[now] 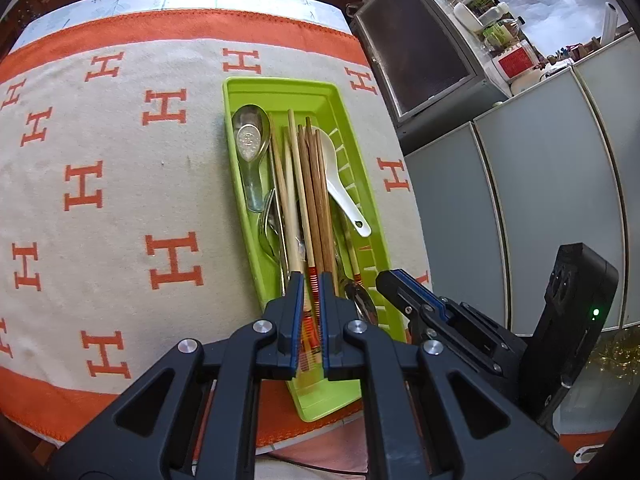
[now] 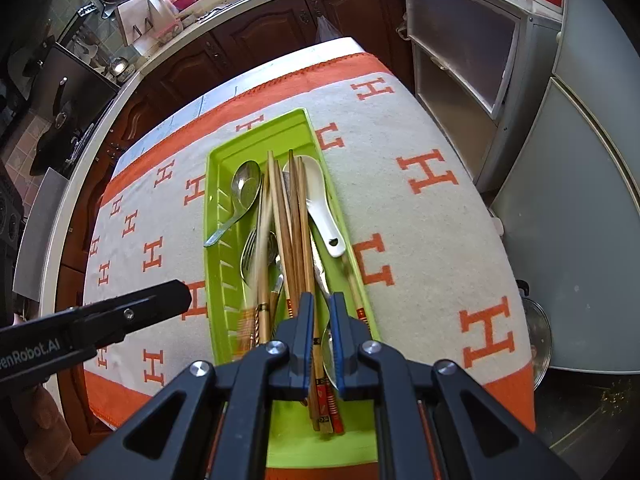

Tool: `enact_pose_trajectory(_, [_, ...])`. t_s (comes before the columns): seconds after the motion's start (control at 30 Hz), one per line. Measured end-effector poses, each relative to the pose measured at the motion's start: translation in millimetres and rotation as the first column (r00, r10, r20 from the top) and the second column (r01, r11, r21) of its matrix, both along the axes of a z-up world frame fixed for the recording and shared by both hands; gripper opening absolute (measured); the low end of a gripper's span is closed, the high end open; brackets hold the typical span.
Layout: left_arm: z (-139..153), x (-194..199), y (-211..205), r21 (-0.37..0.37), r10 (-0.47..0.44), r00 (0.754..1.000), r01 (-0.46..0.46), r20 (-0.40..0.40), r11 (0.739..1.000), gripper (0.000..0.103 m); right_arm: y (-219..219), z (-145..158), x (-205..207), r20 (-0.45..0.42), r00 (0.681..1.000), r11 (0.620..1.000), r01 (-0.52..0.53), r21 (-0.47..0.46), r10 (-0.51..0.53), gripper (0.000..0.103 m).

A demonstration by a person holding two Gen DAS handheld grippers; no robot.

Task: Organize utensils
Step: 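Lower both chopsticks into the green tray and open both tools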

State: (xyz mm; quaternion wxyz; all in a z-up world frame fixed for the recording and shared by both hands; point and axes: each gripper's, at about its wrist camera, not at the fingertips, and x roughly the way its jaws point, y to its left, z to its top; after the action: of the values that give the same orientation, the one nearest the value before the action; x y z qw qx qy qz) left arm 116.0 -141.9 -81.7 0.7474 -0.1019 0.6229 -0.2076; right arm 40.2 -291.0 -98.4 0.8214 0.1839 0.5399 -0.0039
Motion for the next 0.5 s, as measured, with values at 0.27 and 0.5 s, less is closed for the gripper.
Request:
enact_pose_trajectory(0.27, [-5.1,-1.2,3.4,0.052,-0.019,1.0,0.018,0.012,0.998,0.006,6.8,0.0,0.2,0.0,1.0,1.0,-0.023,-0.004,0.023,0.008])
enact_pose_trajectory(0.5, [2.9,-11.1,23.7,0.11,-0.015,0.996,0.005,0.083,0.994,0.03,19.2,0.9,-0.1,0.001,0.998,0.998,-0.057,-0.003,0.057,0.008])
